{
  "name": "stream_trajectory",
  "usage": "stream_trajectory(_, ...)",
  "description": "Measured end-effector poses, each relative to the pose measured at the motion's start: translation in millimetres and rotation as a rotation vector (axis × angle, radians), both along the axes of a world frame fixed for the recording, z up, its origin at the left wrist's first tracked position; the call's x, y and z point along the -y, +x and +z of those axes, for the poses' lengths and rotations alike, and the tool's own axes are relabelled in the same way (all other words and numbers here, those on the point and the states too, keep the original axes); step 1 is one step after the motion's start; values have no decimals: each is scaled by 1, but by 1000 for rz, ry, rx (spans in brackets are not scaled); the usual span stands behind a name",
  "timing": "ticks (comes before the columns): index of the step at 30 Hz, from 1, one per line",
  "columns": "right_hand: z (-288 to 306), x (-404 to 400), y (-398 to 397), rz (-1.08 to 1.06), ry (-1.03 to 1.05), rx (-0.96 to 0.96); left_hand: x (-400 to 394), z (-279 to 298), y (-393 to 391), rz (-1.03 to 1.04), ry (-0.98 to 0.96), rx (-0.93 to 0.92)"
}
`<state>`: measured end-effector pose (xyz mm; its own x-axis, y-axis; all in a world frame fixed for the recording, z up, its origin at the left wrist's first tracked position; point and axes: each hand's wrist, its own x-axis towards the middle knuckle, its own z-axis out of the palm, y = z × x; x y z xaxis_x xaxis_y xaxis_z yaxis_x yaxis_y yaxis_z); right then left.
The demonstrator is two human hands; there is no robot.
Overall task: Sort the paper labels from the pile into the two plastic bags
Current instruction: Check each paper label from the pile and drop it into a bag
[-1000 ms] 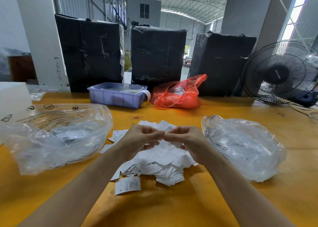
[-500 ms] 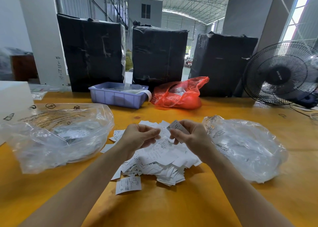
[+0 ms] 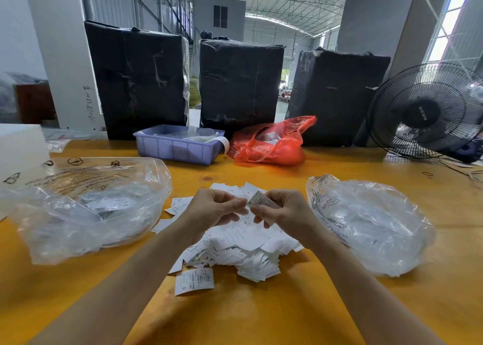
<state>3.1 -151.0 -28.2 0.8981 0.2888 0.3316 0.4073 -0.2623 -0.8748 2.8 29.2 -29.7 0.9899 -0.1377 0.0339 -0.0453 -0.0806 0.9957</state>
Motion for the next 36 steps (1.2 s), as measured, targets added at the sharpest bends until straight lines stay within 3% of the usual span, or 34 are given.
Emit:
stream_trajectory(20, 2, -2, -6, 152, -103, -312, 6, -4, -1, -41, 70, 18)
stream_trajectory(23, 1, -3, -4, 62, -96, -266, 8, -4, -2, -6, 41, 29)
stream_trajectory(26, 1, -1, 0, -78, 71, -187, 8, -2, -1, 133, -120, 9)
stream_trajectory(29, 1, 1, 4, -137, 207, -113, 10, 0, -3, 135, -214, -66)
stream_trajectory(36, -4, -6, 3, -156, 48, 77, 17, -5, -8, 52, -135, -82)
